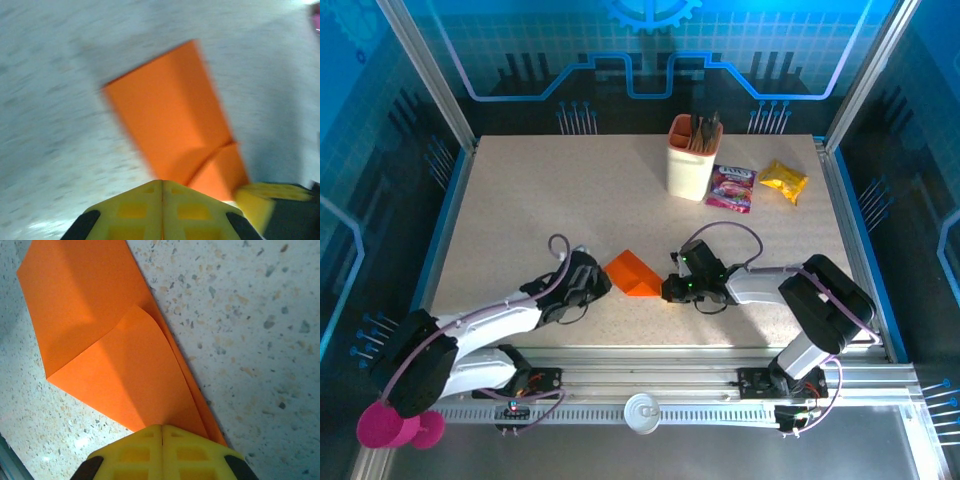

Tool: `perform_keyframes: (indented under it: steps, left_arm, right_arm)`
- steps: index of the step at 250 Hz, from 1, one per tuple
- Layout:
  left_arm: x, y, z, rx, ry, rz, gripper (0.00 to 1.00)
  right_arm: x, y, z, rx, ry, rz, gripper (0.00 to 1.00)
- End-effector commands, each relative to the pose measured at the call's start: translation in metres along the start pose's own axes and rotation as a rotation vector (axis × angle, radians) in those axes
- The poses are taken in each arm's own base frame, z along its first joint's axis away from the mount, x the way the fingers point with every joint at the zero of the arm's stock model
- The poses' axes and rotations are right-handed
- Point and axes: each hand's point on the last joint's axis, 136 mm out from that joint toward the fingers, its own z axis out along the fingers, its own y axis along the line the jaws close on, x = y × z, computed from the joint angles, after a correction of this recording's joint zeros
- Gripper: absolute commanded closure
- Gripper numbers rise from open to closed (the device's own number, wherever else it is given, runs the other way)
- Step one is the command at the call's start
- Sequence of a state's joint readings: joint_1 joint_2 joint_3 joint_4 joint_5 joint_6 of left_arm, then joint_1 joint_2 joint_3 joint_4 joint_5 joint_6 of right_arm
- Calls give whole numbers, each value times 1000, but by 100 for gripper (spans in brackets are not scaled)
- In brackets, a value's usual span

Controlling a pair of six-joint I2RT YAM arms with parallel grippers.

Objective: Fold a paper plane with a square sheet of paper (pick it up from the middle)

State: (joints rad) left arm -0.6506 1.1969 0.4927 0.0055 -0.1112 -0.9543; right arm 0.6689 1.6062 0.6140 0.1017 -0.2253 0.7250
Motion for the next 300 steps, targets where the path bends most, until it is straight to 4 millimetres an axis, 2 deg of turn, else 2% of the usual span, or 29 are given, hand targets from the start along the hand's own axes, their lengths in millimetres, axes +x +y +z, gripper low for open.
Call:
perform_keyframes:
  steps: [1, 29, 46, 77, 116, 157, 197, 225, 253, 275, 300]
  left_arm:
    - [13, -33, 3, 55, 117, 201, 91]
    - [33, -57, 24, 101, 210, 271, 96]
    - [46, -61, 36, 101, 243, 307, 99]
    - [59, -50, 54, 65, 270, 337, 100]
    - [68, -24, 71, -15, 288, 342, 100]
    - [76, 9, 79, -101, 289, 313, 100]
    - [87, 33, 82, -137, 301, 259, 100]
    - [90, 36, 82, -136, 305, 235, 100]
    - [89, 33, 79, -124, 300, 217, 100]
    - [89, 31, 77, -119, 299, 215, 100]
    - [88, 29, 77, -116, 297, 214, 100]
  right_arm:
    - [46, -75, 2, 278, 150, 28, 100]
    - [44, -73, 5, 266, 153, 26, 100]
    - [44, -72, 6, 261, 153, 32, 100]
    - [43, -70, 7, 251, 149, 37, 100]
    - [43, -67, 6, 237, 151, 33, 100]
    - [38, -60, 0, 189, 147, 32, 100]
    - [20, -46, -15, 144, 99, 28, 100]
    - [0, -37, -35, 129, 33, 32, 100]
    - [-11, -26, -52, 111, -25, 41, 99]
    - [-14, -16, -54, 81, -42, 54, 100]
    - [-15, -3, -49, 49, -52, 60, 100]
